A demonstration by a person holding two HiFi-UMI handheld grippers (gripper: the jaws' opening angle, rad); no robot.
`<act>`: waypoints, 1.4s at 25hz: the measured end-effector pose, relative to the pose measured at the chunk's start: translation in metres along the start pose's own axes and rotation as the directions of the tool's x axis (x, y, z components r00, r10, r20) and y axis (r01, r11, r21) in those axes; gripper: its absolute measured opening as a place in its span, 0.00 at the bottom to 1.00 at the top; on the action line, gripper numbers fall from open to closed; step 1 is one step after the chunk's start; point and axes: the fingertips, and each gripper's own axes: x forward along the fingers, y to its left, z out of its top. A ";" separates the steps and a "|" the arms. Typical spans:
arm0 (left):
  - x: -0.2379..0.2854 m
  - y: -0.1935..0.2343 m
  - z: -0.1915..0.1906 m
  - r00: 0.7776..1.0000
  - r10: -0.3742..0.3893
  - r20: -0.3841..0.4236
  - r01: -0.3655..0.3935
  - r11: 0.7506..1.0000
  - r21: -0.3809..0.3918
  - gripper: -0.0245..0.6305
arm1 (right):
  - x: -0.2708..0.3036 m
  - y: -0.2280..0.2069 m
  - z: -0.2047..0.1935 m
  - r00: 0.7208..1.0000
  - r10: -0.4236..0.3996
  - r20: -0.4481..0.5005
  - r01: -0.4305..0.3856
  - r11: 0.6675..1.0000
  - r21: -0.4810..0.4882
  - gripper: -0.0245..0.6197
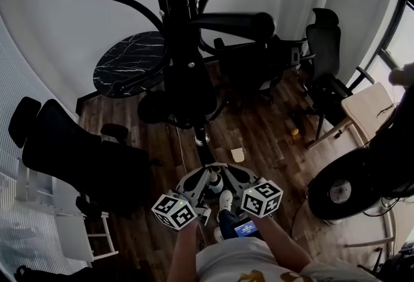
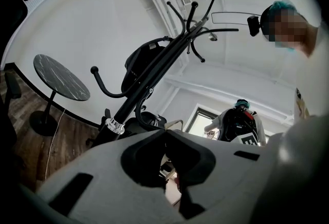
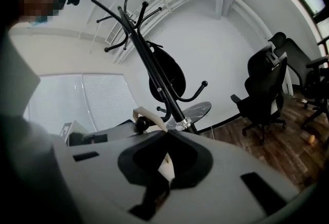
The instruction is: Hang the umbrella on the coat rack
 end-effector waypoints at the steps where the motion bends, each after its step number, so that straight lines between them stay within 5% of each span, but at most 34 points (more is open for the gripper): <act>1: -0.001 0.002 0.000 1.000 0.003 -0.001 -0.003 1.000 0.000 0.07 | 0.001 -0.001 -0.001 1.000 0.000 -0.002 0.000 1.000 0.002 0.06; 35: 0.010 0.044 -0.014 0.998 0.040 -0.042 -0.042 0.998 -0.050 0.07 | 0.039 -0.025 -0.019 0.997 0.004 -0.079 -0.001 0.999 0.034 0.06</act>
